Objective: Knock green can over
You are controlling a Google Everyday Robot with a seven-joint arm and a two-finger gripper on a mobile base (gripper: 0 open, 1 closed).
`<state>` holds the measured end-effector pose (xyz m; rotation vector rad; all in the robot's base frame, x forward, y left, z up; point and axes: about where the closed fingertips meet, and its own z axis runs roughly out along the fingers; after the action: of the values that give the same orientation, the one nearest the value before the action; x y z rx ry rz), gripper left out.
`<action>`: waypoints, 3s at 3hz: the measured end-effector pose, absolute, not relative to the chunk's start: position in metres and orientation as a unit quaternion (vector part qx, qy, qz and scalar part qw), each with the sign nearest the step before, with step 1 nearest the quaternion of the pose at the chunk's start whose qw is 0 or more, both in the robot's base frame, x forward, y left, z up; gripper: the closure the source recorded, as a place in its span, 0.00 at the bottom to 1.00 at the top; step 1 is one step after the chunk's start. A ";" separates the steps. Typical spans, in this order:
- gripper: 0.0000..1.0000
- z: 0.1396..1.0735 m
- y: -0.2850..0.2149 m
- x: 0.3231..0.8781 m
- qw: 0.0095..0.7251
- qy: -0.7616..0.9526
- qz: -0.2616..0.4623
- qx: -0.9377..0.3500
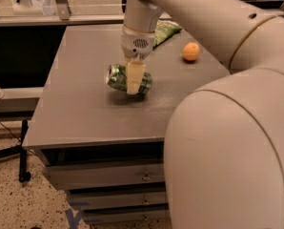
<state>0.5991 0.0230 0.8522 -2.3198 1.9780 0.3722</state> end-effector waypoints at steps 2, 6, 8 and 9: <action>0.59 0.829 0.012 0.560 -0.055 0.627 0.097 -0.771; 0.00 0.833 0.013 0.558 -0.056 0.629 0.094 -0.770; 0.00 0.840 0.014 0.557 -0.039 0.655 0.085 -0.750; 0.00 0.844 0.011 0.555 -0.025 0.672 0.081 -0.736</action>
Offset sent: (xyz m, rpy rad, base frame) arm -0.0806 -0.0365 -0.0203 -0.3073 0.2056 0.1049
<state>0.5554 0.0114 0.8443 -2.3496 2.1455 0.2595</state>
